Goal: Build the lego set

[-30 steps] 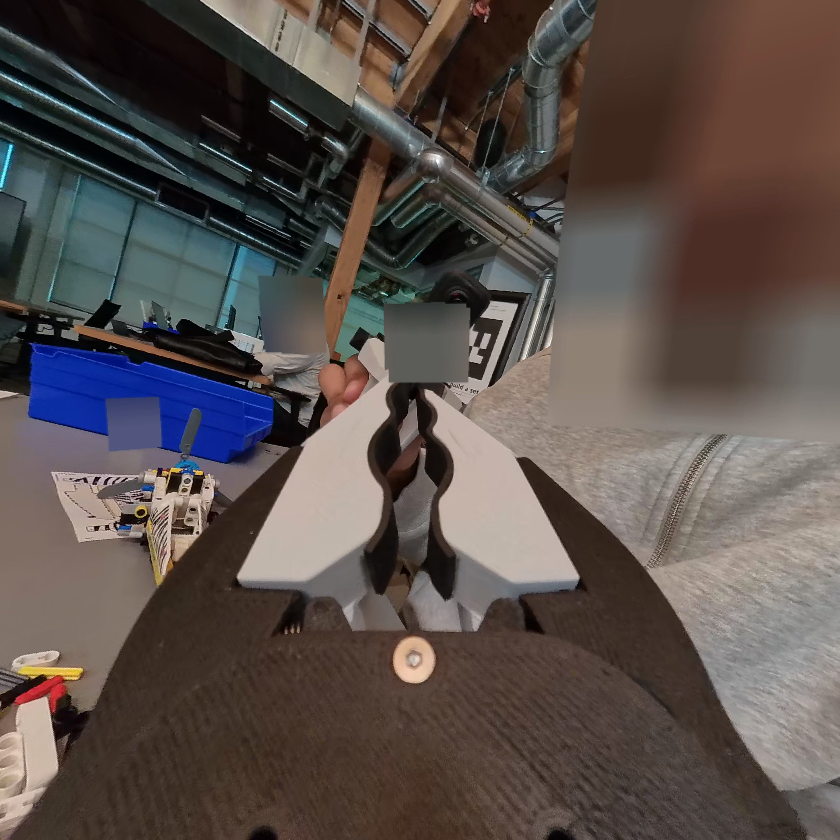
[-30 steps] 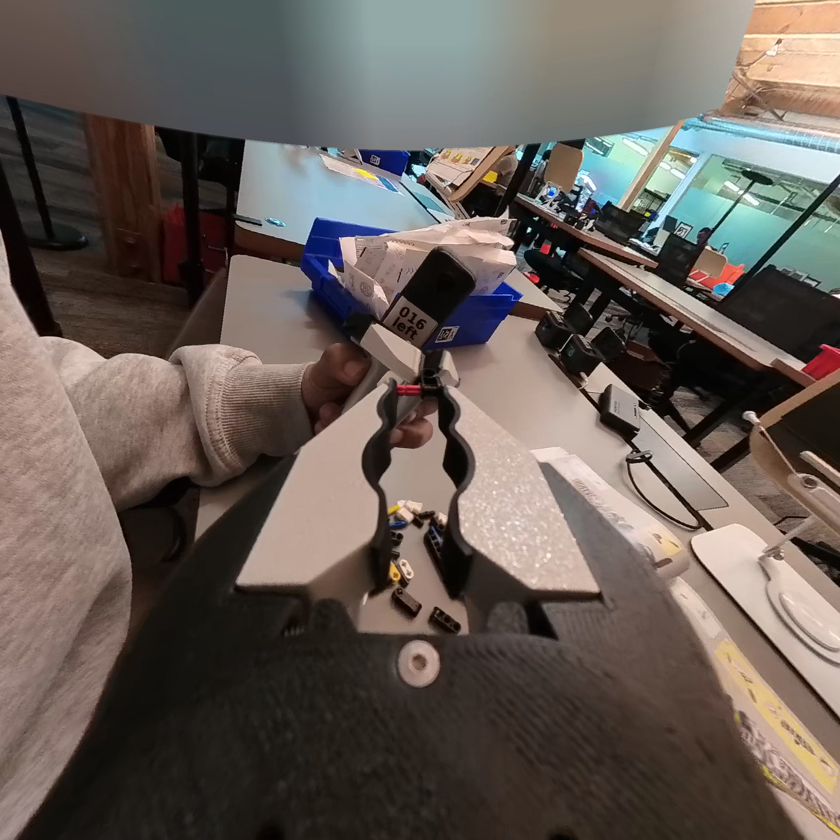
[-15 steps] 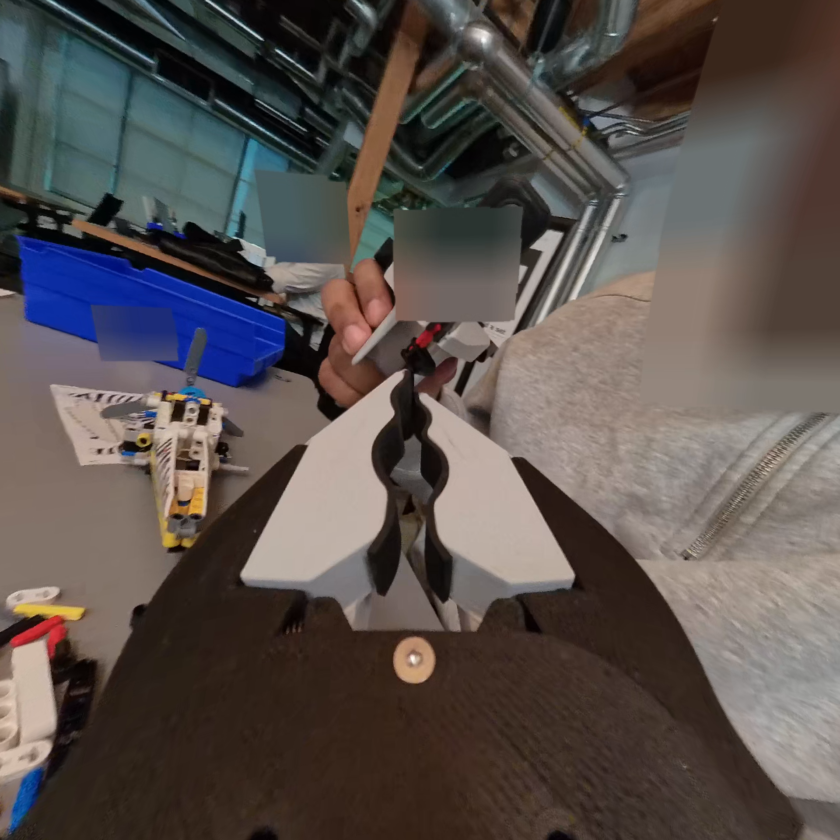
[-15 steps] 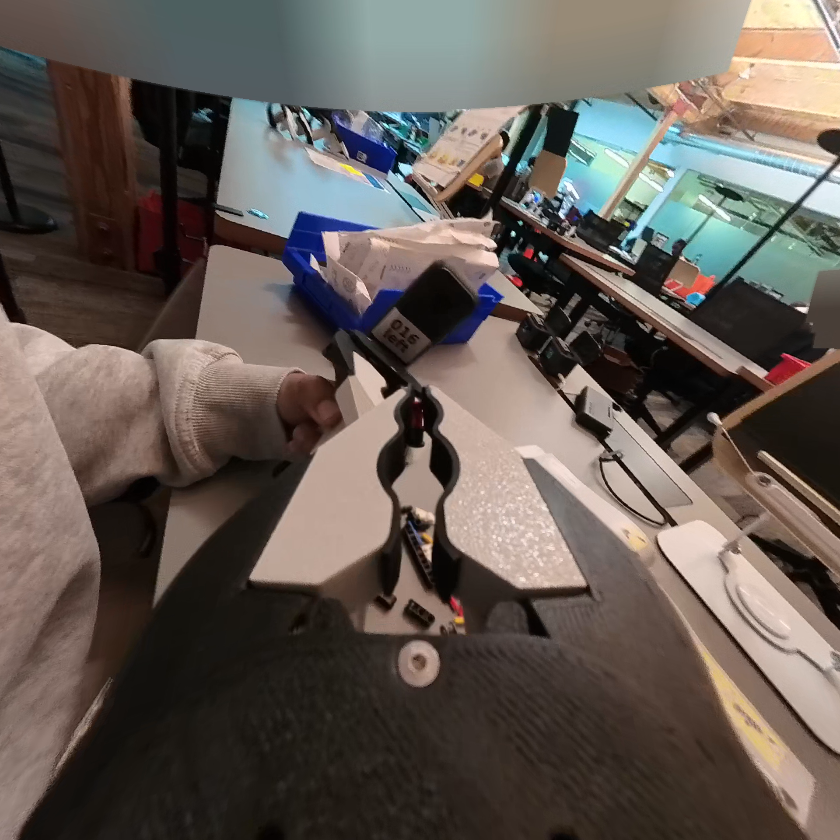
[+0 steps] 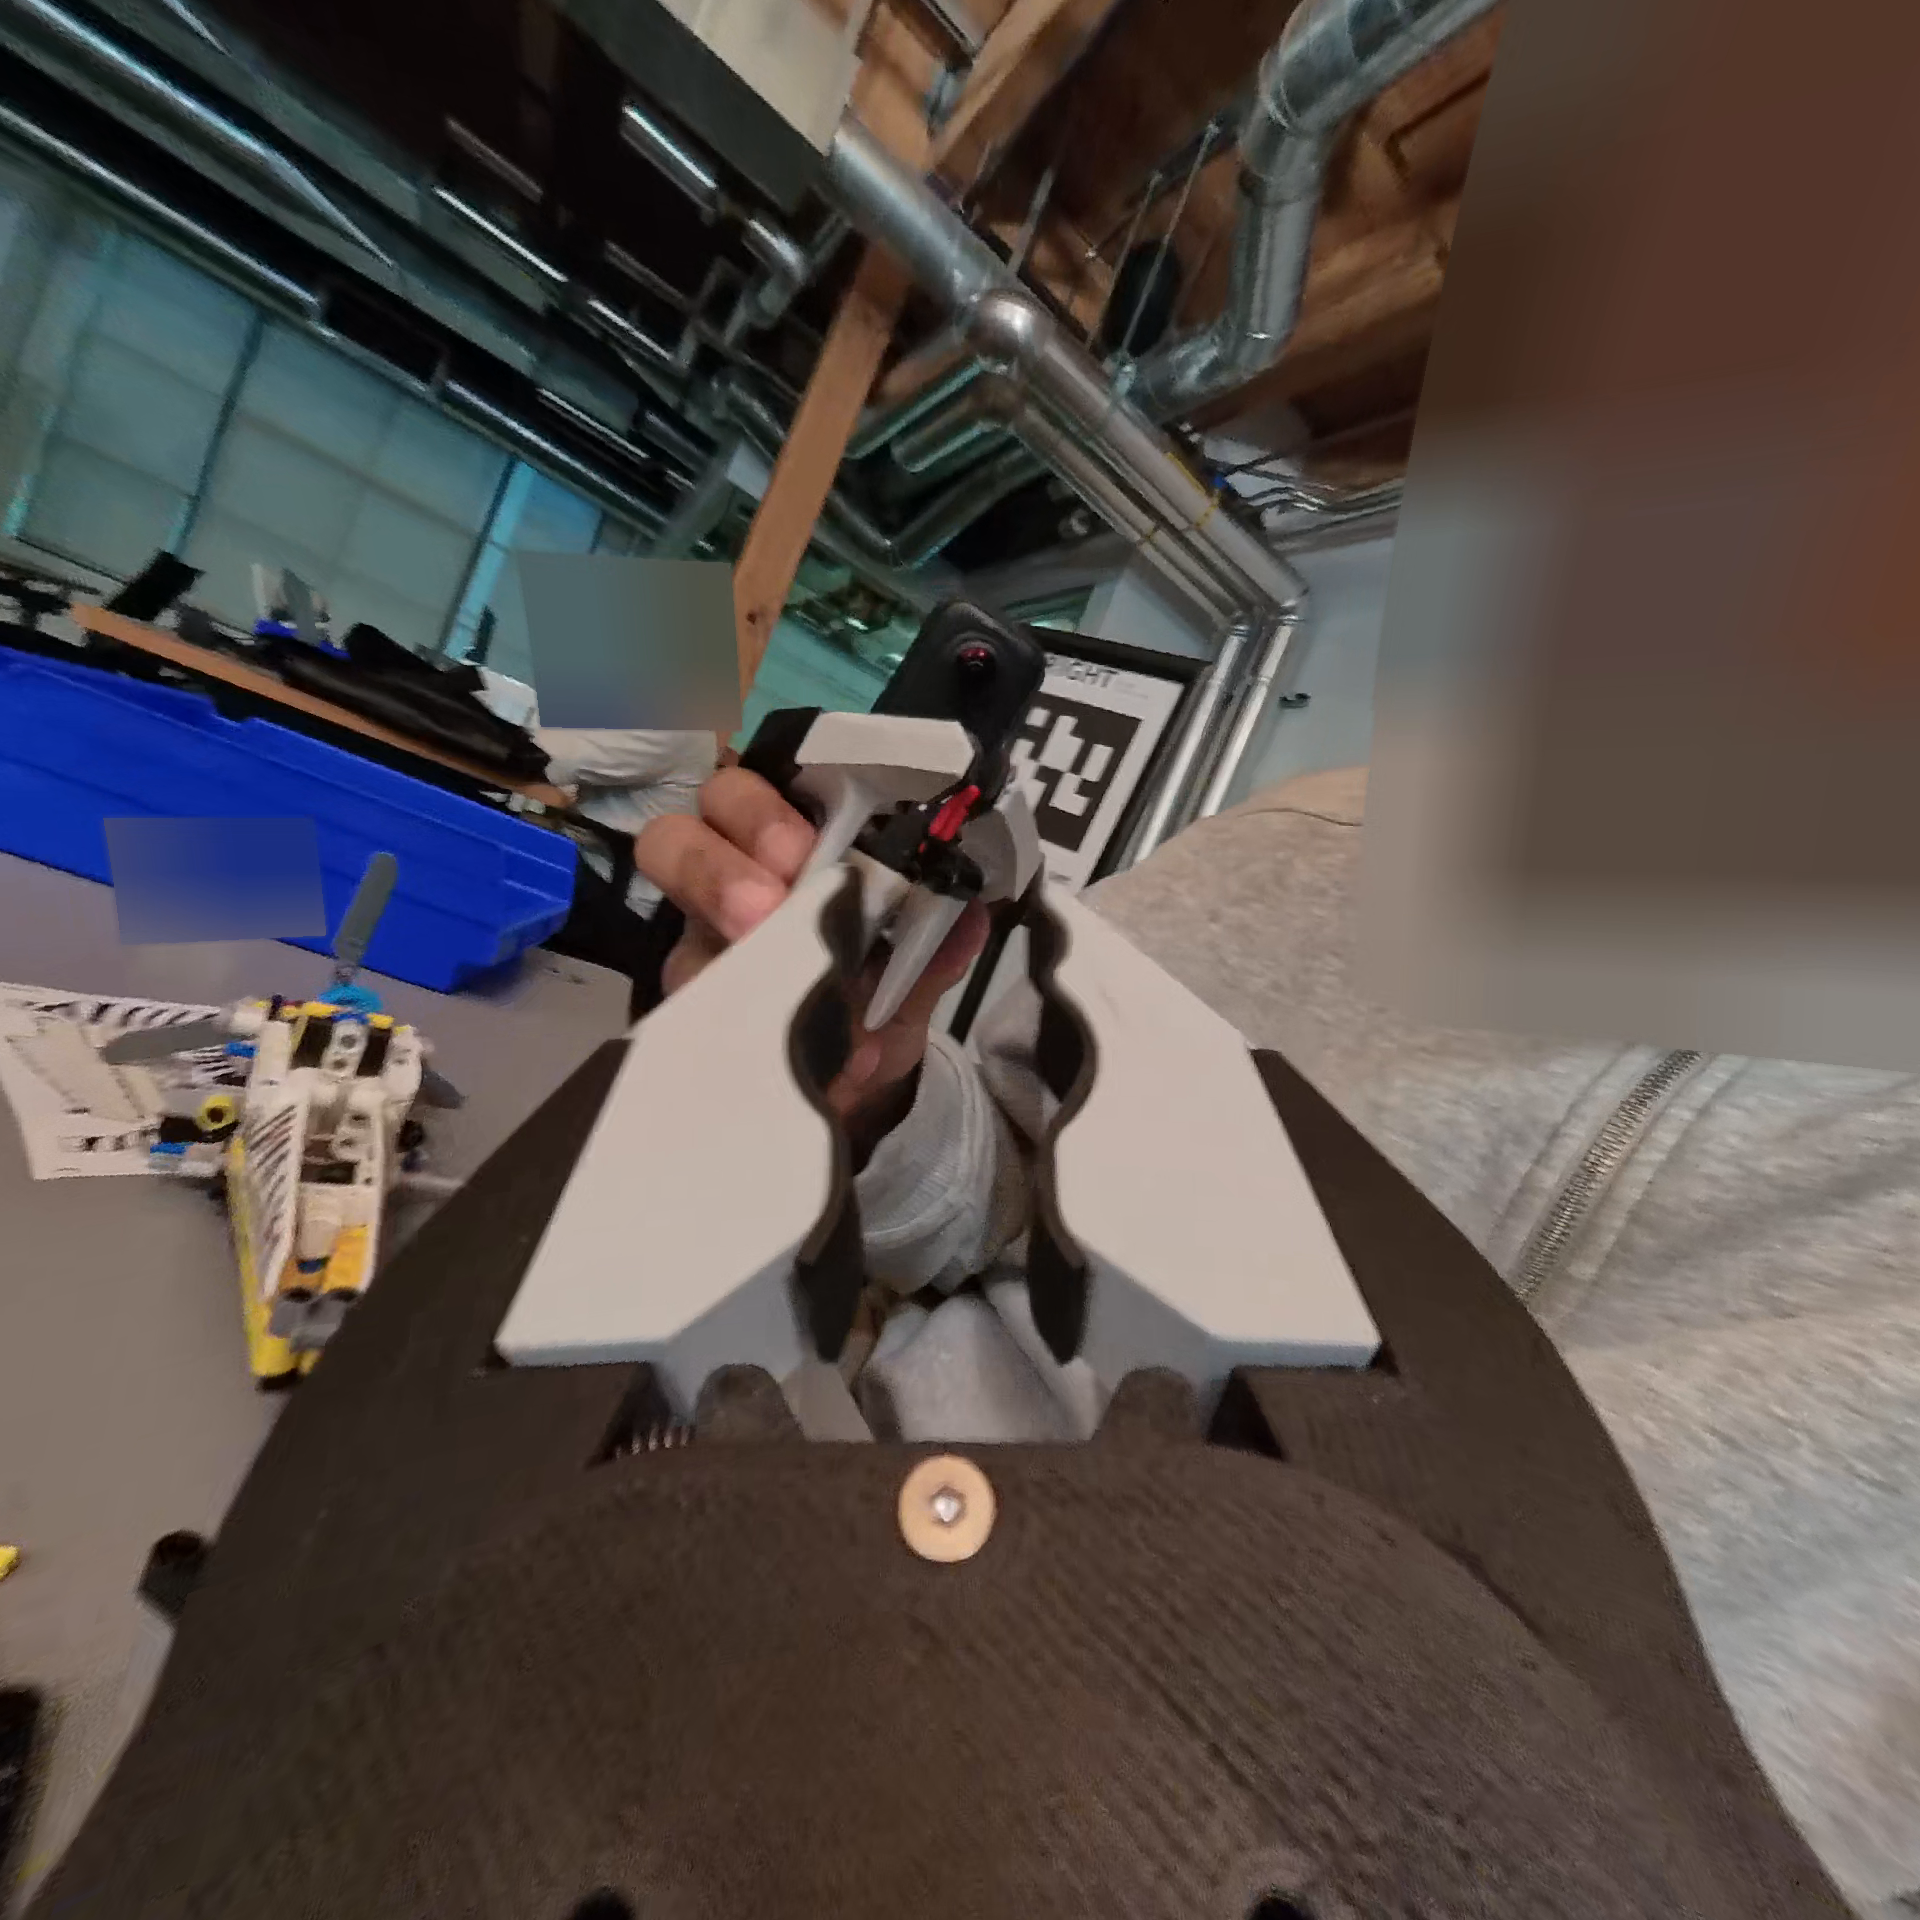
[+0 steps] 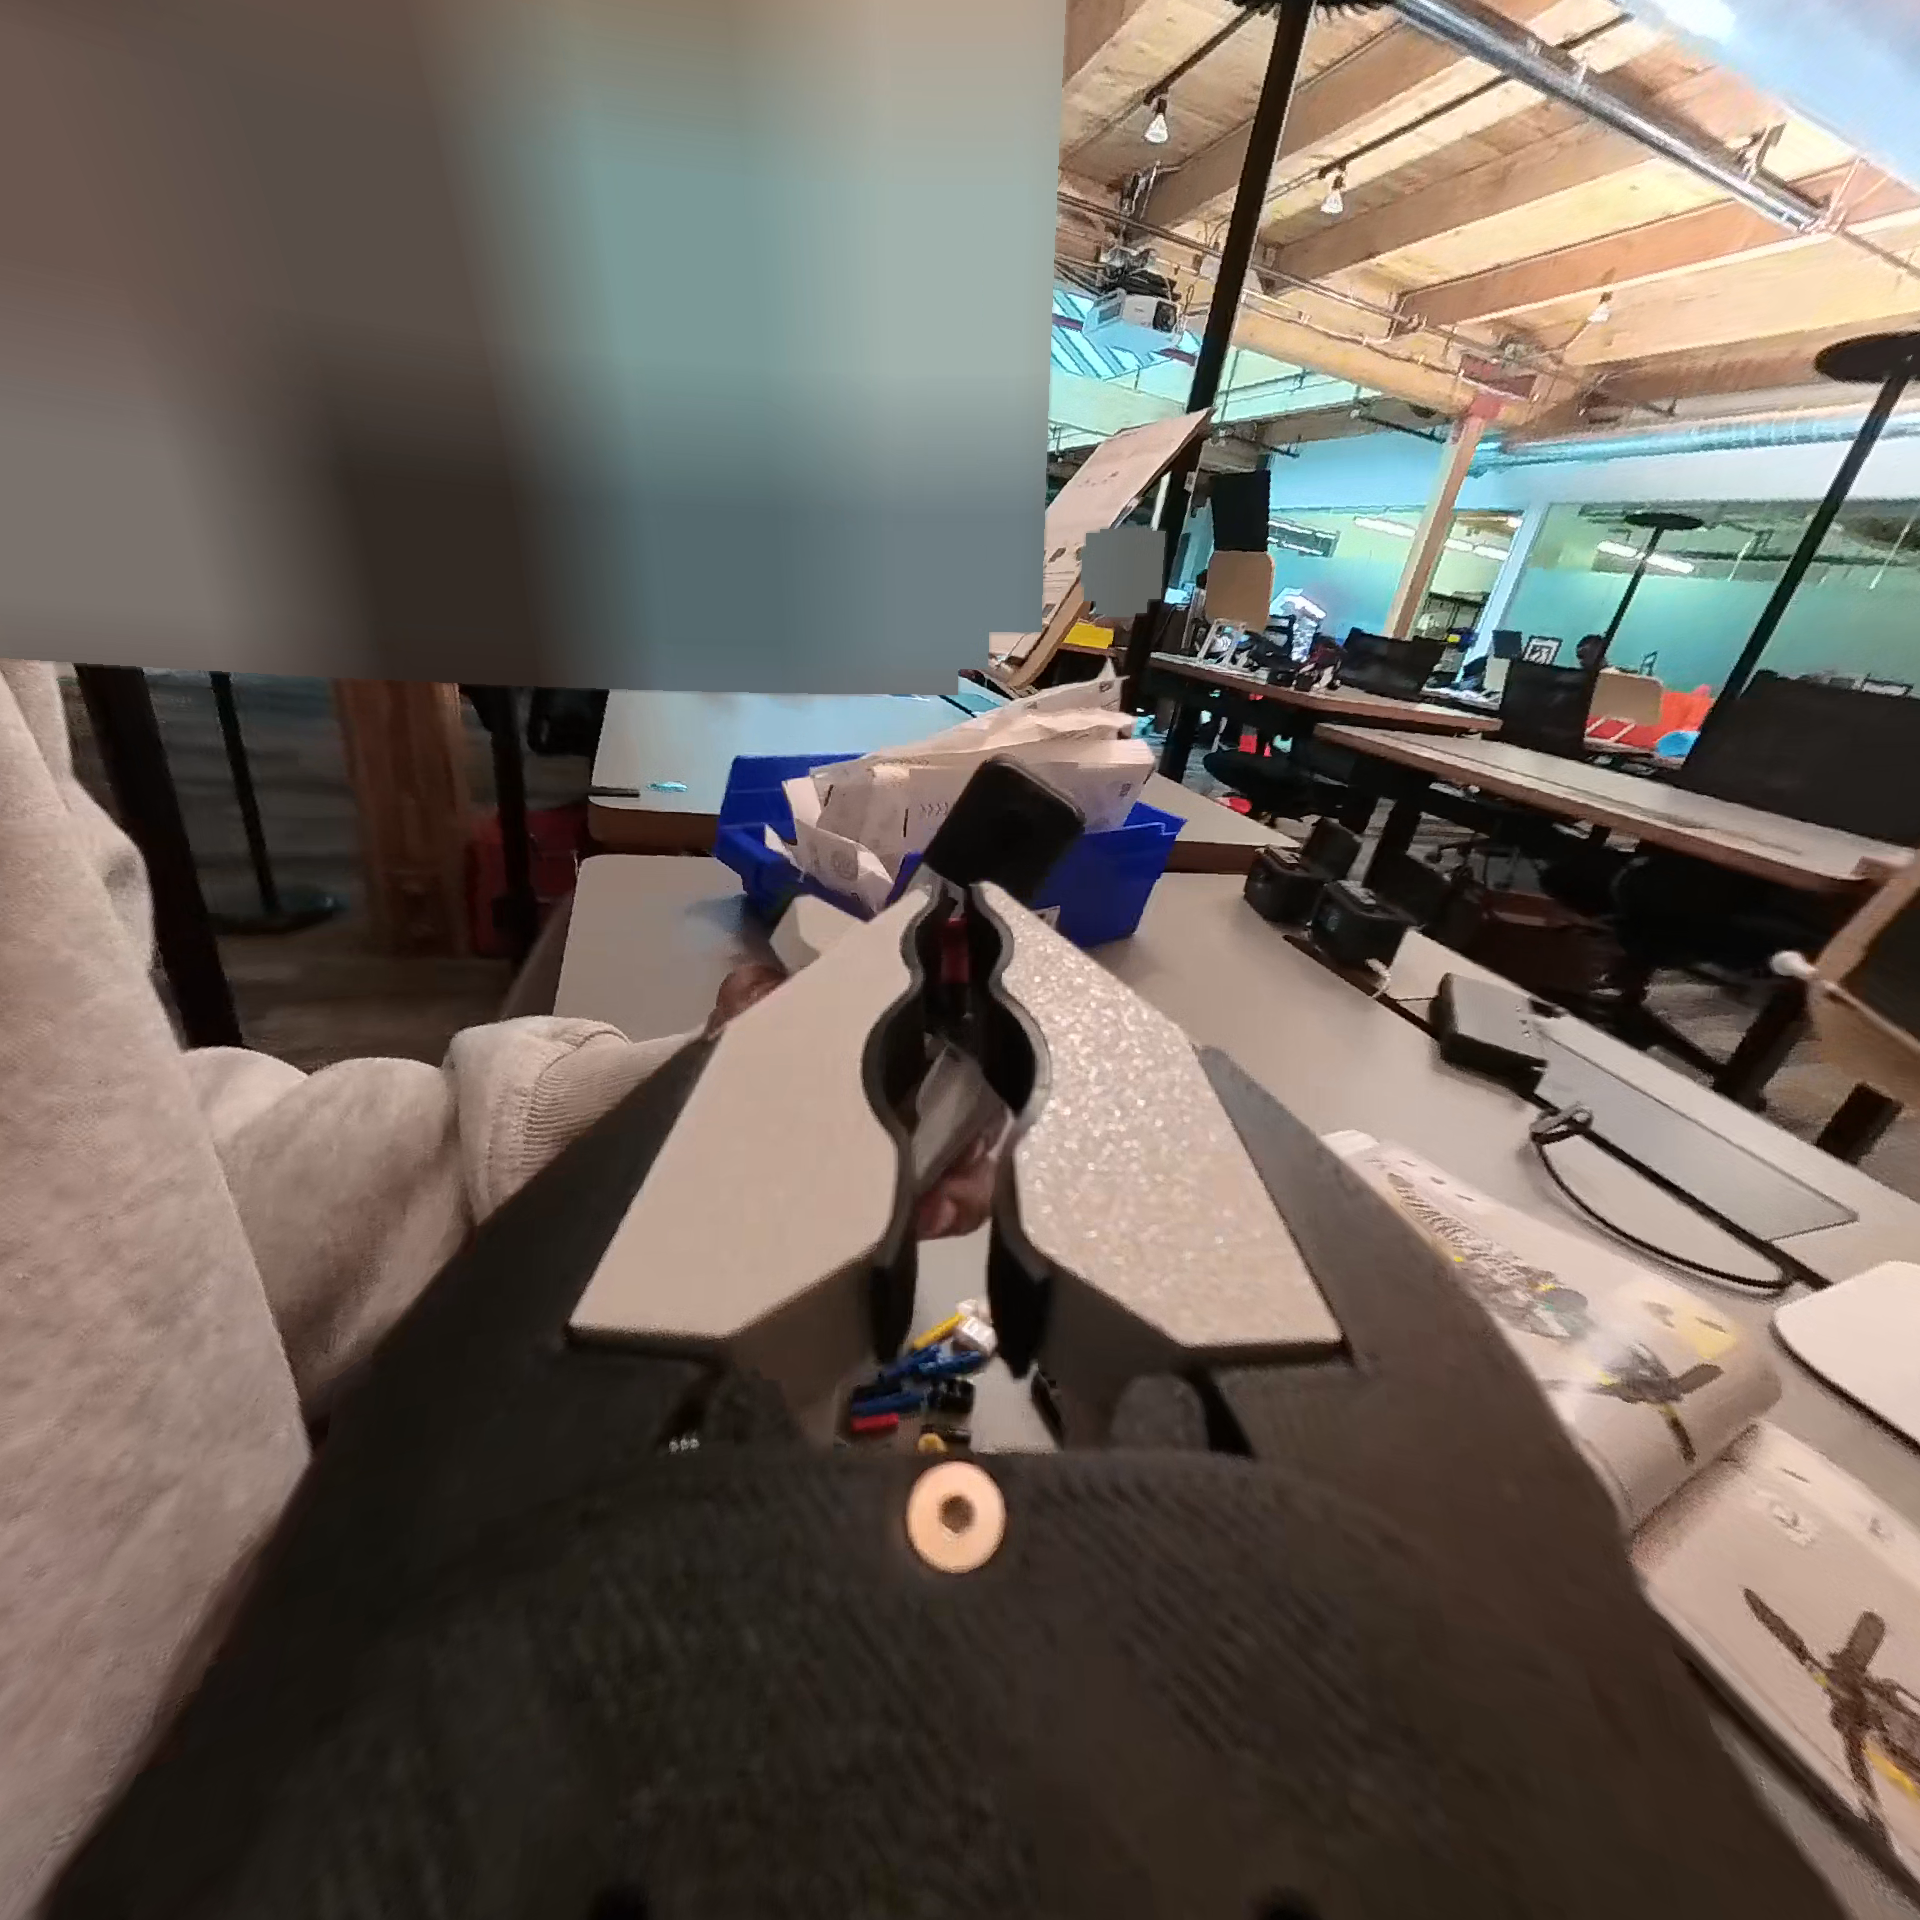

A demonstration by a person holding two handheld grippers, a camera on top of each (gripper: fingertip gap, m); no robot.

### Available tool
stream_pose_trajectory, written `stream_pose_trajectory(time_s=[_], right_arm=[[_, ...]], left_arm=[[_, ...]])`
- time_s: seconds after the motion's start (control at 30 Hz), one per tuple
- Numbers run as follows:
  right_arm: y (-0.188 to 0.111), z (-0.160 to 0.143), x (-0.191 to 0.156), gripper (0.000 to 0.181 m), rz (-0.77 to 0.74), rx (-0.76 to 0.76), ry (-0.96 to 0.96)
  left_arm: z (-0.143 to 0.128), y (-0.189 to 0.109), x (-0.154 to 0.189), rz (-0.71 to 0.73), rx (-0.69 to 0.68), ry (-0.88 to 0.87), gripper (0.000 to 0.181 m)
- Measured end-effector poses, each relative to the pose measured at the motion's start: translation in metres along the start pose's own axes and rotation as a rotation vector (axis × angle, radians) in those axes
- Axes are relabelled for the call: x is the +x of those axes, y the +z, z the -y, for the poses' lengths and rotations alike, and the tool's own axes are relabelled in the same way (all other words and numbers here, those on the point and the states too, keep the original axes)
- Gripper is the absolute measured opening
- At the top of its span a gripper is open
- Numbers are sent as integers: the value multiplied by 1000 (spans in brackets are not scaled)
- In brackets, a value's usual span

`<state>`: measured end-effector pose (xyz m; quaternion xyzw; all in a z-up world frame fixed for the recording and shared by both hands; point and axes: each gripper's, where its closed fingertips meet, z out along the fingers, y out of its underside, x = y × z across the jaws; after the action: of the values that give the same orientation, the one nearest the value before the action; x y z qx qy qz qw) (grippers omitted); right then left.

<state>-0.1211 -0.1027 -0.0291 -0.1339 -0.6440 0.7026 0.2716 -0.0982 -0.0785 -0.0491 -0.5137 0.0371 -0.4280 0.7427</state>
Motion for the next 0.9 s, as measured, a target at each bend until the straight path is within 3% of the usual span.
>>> stream_pose_trajectory(time_s=[0.07, 0.47, 0.9], right_arm=[[2, 1, -4, 0, -6, 6, -66], [1, -3, -13, 1, -67, -63, -506], [-5, -4, -11, 2, -62, -65, -501]], left_arm=[[1, 1, 4, -34, 12, -12, 12], [-3, 0, 2, -69, 0, -136, 13], [-1, -3, -1, -44, 11, -115, 4]])
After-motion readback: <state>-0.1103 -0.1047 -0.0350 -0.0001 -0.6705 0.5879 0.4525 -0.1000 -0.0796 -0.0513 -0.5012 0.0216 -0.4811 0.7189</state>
